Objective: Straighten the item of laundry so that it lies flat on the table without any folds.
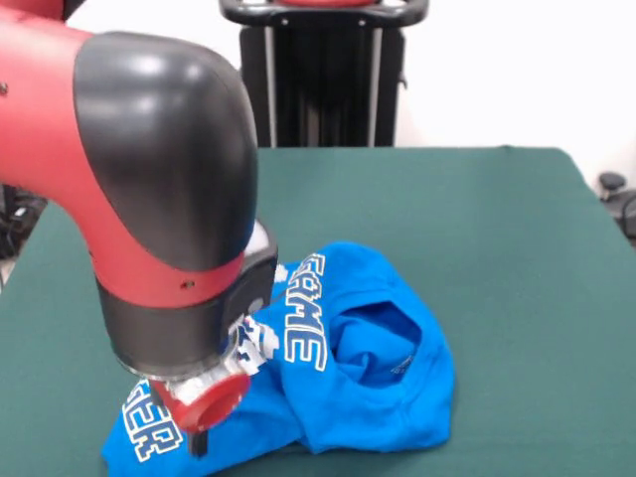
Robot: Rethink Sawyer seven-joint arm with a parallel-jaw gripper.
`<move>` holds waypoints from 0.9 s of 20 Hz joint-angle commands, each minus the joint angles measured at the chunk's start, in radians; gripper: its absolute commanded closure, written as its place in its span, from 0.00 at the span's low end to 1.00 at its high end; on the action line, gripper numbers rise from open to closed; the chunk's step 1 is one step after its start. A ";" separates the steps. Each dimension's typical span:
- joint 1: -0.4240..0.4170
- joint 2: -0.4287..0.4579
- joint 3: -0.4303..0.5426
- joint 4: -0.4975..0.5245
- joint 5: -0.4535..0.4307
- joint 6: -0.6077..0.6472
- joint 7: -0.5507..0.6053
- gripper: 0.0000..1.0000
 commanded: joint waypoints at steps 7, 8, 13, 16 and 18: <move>0.054 -0.216 -0.008 0.200 0.016 0.159 0.250 0.00; 0.067 -0.239 0.002 0.253 0.011 0.132 0.249 0.00; 0.088 -0.294 0.067 0.433 0.025 0.012 0.194 0.00; 0.102 -0.314 0.062 0.474 0.020 -0.008 0.192 0.00; 0.116 -0.330 0.048 0.501 0.005 -0.024 0.186 0.00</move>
